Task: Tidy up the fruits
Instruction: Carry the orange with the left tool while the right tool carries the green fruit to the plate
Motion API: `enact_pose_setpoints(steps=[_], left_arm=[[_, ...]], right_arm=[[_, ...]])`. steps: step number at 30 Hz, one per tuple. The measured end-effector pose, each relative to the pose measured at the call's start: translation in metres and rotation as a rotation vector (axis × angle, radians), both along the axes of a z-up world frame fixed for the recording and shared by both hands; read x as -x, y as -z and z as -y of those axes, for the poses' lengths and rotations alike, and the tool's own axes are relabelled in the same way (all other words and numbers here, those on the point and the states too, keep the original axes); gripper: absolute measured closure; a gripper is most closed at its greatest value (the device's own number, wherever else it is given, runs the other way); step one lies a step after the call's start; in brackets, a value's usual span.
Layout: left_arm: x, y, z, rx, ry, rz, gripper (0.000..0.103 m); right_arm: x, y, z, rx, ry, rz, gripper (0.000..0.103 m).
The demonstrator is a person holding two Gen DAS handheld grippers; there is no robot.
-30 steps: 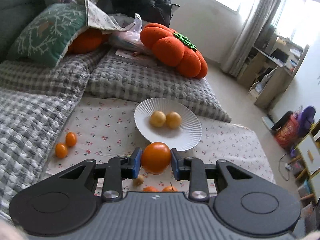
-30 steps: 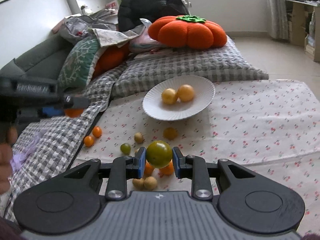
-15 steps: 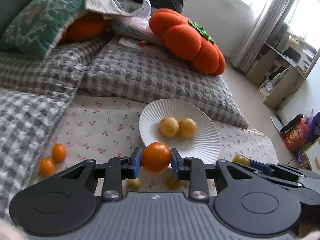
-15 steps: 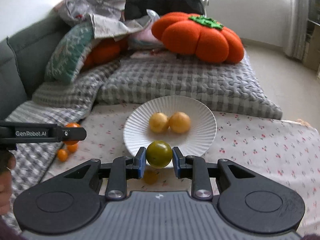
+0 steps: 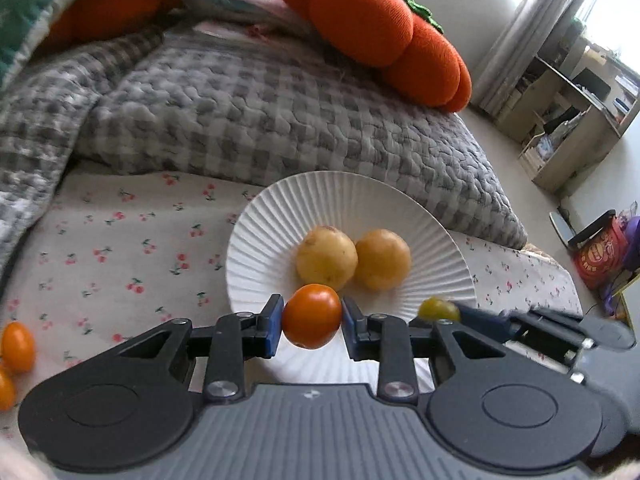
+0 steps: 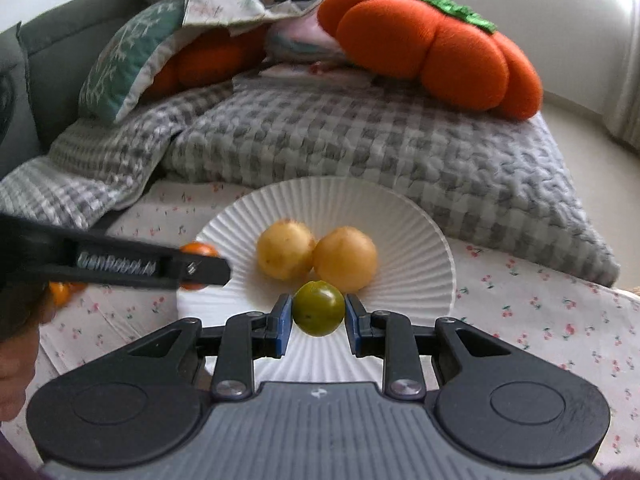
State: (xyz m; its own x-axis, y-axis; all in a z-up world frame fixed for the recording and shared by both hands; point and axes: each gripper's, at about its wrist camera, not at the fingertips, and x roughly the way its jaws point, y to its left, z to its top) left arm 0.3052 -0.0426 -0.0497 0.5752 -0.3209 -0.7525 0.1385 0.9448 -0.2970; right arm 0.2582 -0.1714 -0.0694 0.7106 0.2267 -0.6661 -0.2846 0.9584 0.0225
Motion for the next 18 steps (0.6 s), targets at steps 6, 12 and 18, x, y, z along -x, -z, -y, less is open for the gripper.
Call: enact_pose_setpoints(steps=[6, 12, 18], left_arm=[[-0.010, 0.016, 0.004, 0.023, 0.012, -0.025, 0.085], [-0.014, 0.023, 0.009, 0.044, 0.027, -0.016, 0.085], [-0.019, 0.030, 0.014, 0.053, 0.022, -0.008, 0.085]], right_arm=[[-0.009, 0.013, 0.001, 0.016, -0.021, 0.015, 0.078], [-0.015, 0.023, -0.004, 0.045, -0.027, 0.018, 0.078], [-0.018, 0.030, -0.008, 0.040, -0.030, 0.020, 0.078]])
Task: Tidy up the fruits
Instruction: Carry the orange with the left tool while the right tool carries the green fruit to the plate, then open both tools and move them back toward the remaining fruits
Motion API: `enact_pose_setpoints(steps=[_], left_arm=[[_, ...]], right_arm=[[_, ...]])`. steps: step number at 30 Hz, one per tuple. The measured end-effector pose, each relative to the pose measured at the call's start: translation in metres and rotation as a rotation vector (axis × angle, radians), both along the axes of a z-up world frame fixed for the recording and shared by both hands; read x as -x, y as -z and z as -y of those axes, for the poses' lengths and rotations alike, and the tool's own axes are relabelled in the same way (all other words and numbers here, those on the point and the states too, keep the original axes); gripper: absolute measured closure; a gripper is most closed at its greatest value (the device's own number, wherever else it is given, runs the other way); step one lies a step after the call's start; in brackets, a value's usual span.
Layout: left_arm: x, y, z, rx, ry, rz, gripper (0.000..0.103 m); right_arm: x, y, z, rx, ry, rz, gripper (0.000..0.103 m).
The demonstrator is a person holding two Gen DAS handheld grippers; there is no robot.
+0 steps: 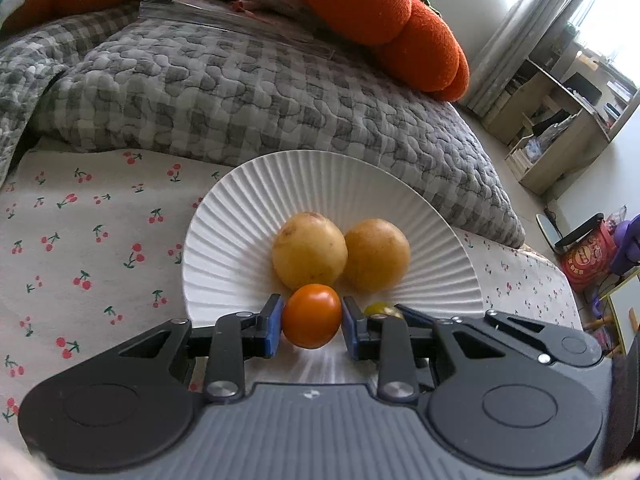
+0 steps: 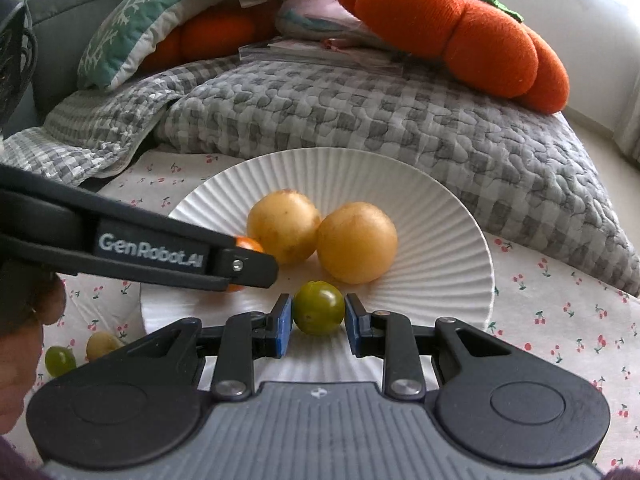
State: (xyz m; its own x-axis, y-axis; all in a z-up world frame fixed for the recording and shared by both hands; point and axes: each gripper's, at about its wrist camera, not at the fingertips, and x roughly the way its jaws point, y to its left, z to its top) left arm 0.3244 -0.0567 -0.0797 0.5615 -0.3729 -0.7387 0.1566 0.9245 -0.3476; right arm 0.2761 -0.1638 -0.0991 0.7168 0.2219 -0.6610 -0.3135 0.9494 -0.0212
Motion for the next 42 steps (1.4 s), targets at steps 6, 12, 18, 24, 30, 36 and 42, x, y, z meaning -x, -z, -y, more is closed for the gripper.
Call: enact_pose_setpoints(steps=[6, 12, 18, 24, 30, 36, 42], left_arm=[[-0.003, 0.005, 0.003, 0.009, 0.009, 0.010, 0.084], [-0.004, 0.003, 0.001, 0.012, 0.015, 0.011, 0.082], [-0.002, -0.013, -0.008, 0.010, 0.012, 0.034, 0.071], [0.013, -0.034, -0.025, -0.043, 0.000, 0.050, 0.068], [0.040, -0.051, -0.052, -0.089, -0.040, 0.055, 0.061], [0.063, -0.061, -0.068, -0.191, -0.058, 0.049, 0.059], [0.084, -0.075, -0.071, -0.263, -0.064, 0.079, 0.052]], right_arm=[[-0.003, 0.003, -0.002, -0.030, -0.005, 0.004, 0.077], [0.000, 0.001, 0.001, -0.031, -0.015, 0.012, 0.072], [0.007, -0.010, 0.005, -0.034, -0.026, 0.015, 0.062], [0.024, -0.027, -0.002, 0.009, -0.048, 0.024, 0.048], [0.046, -0.049, -0.009, -0.038, -0.049, 0.020, 0.036], [0.076, -0.058, -0.026, -0.043, -0.067, 0.022, 0.027], [0.097, -0.065, -0.040, -0.052, -0.083, 0.020, 0.026]])
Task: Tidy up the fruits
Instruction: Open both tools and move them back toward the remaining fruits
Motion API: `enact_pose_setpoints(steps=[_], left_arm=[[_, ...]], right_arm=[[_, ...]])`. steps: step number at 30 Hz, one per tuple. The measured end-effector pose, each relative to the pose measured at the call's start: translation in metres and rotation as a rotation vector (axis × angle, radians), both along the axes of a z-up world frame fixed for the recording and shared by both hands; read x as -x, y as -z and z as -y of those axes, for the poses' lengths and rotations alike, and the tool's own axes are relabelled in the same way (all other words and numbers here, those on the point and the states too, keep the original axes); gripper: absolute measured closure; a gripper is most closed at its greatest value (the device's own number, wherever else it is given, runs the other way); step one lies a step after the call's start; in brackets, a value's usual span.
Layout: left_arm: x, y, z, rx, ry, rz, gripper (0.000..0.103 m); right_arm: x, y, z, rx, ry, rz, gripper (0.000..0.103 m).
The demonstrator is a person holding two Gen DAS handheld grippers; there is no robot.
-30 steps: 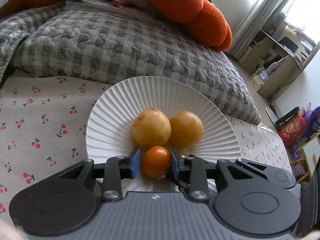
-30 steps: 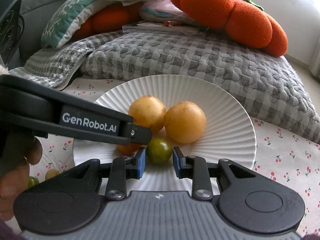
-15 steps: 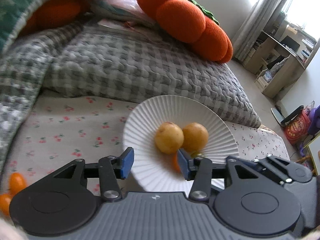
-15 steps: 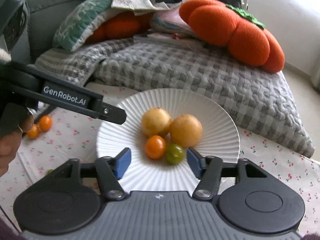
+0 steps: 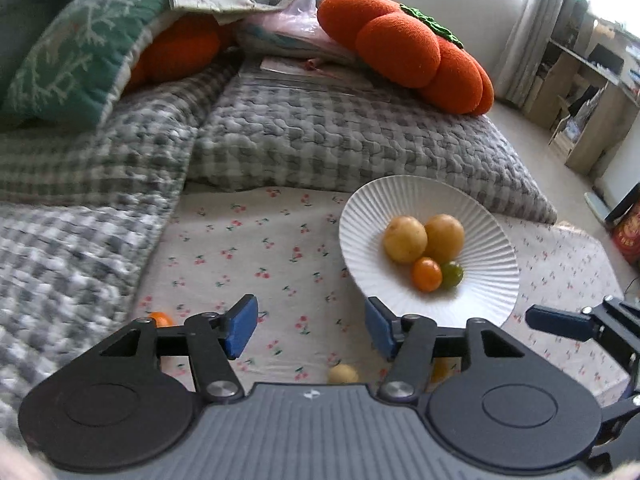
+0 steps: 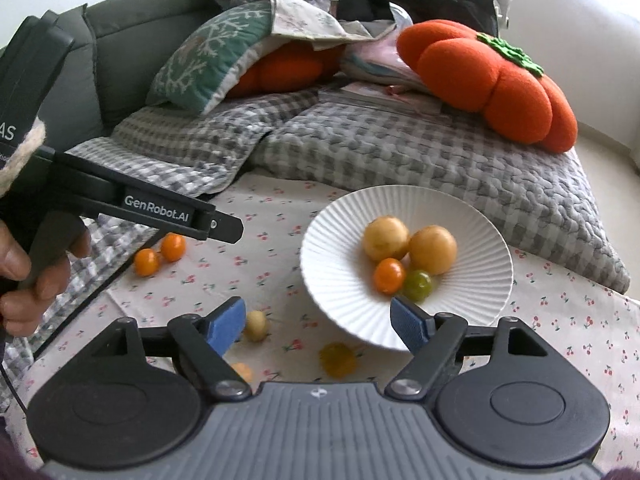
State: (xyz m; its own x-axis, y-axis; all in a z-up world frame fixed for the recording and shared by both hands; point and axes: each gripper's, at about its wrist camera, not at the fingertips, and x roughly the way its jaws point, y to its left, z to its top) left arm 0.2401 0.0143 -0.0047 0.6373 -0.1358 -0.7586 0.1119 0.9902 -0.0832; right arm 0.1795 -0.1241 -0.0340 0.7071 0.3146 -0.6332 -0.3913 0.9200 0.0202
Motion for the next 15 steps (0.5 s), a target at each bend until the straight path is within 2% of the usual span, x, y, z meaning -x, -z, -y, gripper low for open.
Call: enact_pose_setpoints(steps=[7, 11, 15], left_arm=[[0.027, -0.008, -0.014, -0.061, -0.022, 0.010, 0.047], [0.034, -0.015, -0.032, -0.046, -0.062, 0.029, 0.045], [0.033, -0.018, -0.060, -0.016, -0.151, 0.040, 0.044]], right_arm=[[0.018, -0.012, 0.003, -0.046, 0.024, -0.002, 0.023], [0.024, -0.016, 0.007, -0.076, 0.041, 0.002, 0.022], [0.027, -0.016, 0.007, -0.083, 0.049, 0.013, 0.020]])
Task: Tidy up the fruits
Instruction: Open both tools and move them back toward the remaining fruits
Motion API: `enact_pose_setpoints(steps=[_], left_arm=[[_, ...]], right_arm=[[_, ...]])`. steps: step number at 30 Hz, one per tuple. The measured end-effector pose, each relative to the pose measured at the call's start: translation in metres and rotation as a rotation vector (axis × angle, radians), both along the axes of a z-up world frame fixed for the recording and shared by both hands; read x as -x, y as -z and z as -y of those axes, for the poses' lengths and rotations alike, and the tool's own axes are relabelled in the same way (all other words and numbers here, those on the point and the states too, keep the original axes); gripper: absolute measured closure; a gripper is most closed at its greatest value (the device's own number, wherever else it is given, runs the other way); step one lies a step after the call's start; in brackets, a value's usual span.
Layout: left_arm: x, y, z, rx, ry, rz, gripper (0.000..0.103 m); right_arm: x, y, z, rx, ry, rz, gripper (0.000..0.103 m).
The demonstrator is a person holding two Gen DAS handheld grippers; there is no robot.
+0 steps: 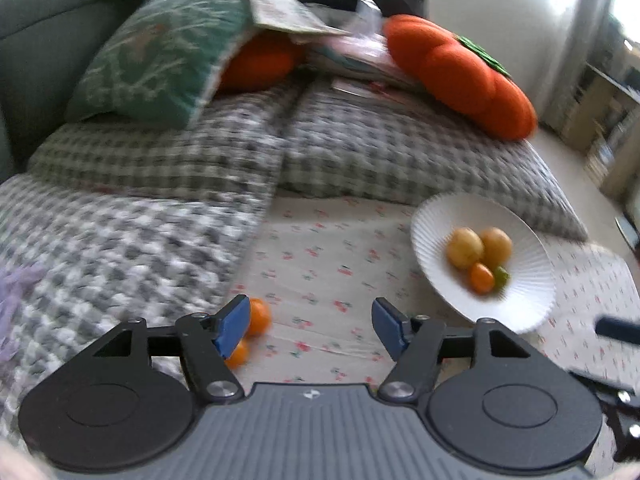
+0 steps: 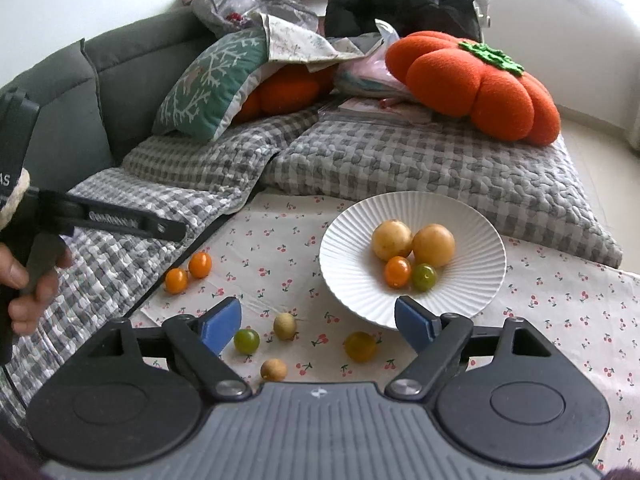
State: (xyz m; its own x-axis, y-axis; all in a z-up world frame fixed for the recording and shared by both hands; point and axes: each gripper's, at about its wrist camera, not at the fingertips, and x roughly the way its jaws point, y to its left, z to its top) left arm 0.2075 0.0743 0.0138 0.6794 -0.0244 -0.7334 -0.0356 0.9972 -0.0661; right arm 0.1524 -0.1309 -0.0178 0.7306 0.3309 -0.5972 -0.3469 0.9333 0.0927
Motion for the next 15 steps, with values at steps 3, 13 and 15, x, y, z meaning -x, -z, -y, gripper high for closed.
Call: enact_pose_setpoints(steps=[3, 13, 15], left_arm=[[-0.001, 0.003, -0.017, 0.033, -0.052, -0.012, 0.044], [0.006, 0.028, -0.028, -0.026, -0.058, -0.098, 0.044], [0.009, 0.032, -0.024, -0.049, -0.043, -0.113, 0.042]], right_arm=[[0.001, 0.003, -0.004, 0.004, -0.023, -0.004, 0.020], [0.018, 0.007, -0.030, 0.046, -0.177, -0.032, 0.011], [0.023, 0.007, -0.036, 0.059, -0.203, -0.030, 0.009]])
